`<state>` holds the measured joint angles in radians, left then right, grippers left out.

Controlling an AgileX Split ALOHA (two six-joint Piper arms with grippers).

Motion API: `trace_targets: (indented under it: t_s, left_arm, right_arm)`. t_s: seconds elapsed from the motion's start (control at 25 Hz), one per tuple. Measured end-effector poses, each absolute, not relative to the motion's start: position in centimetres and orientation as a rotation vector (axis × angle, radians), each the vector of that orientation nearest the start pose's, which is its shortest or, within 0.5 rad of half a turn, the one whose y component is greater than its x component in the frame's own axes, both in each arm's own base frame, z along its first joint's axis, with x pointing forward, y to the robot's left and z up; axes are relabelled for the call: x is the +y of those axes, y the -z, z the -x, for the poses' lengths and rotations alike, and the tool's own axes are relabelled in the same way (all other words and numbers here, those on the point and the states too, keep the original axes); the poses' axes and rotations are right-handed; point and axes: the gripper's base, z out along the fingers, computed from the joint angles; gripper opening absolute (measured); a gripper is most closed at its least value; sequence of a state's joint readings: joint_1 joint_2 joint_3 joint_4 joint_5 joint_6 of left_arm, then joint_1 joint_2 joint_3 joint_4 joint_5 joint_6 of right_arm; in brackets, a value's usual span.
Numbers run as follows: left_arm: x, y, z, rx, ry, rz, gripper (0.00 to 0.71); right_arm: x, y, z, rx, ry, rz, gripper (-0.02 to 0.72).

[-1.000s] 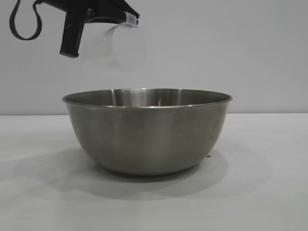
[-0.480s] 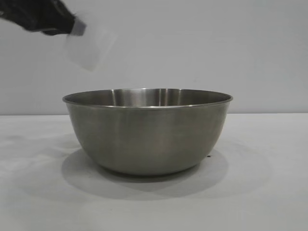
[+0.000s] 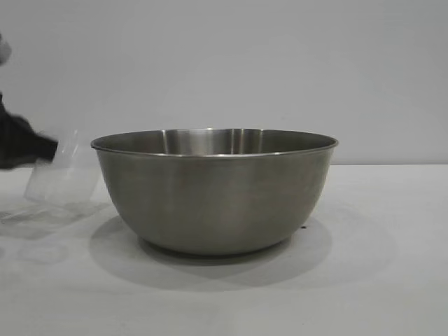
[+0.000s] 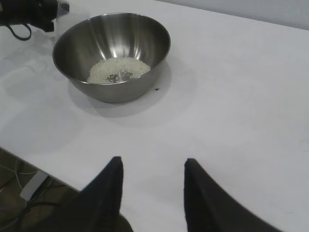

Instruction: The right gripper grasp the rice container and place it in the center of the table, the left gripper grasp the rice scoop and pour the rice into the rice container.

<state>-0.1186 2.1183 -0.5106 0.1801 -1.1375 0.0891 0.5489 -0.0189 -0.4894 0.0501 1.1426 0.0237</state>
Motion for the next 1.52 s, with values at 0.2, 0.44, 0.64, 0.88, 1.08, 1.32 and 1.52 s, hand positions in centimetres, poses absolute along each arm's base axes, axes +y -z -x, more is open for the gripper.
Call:
trace_targets:
  t_s: [0.2, 0.44, 0.64, 0.88, 1.08, 1.32, 1.52]
  left_arm:
    - [-4.7, -6.0, -27.3, 1.966, 0.125, -0.400, 0.172]
    - [-4.2, -8.9, -26.0, 1.909, 0.085, -0.352, 0.173]
    - [-4.1, -12.5, -26.2, 1.794, 0.149, -0.216, 0.173]
    - [-4.6, -17.5, -27.1, 1.792, 0.117, -0.345, 0.173]
    - [-4.0, -23.4, -23.9, 1.963, 0.015, -0.374, 0.173]
    - [-4.0, -27.4, -16.9, 2.185, 0.027, -0.364, 0.220]
    - [-3.3, -28.5, -11.9, 2.319, 0.119, -0.322, 0.258]
  right_arm:
    - [-0.2, -26.8, 1.1, 2.070, -0.399, 0.553, 0.251]
    - [-0.2, -26.8, 1.1, 2.071, -0.396, 0.550, 0.251]
    - [-0.2, -26.8, 1.0, 2.072, -0.395, 0.547, 0.251]
    - [-0.4, -26.8, 0.9, 2.076, -0.380, 0.523, 0.251]
    - [-0.4, -26.8, 0.9, 2.078, -0.379, 0.516, 0.251]
    - [-0.4, -26.8, 0.9, 2.078, -0.377, 0.516, 0.251]
    - [-0.5, -26.8, 0.9, 2.078, -0.375, 0.516, 0.251]
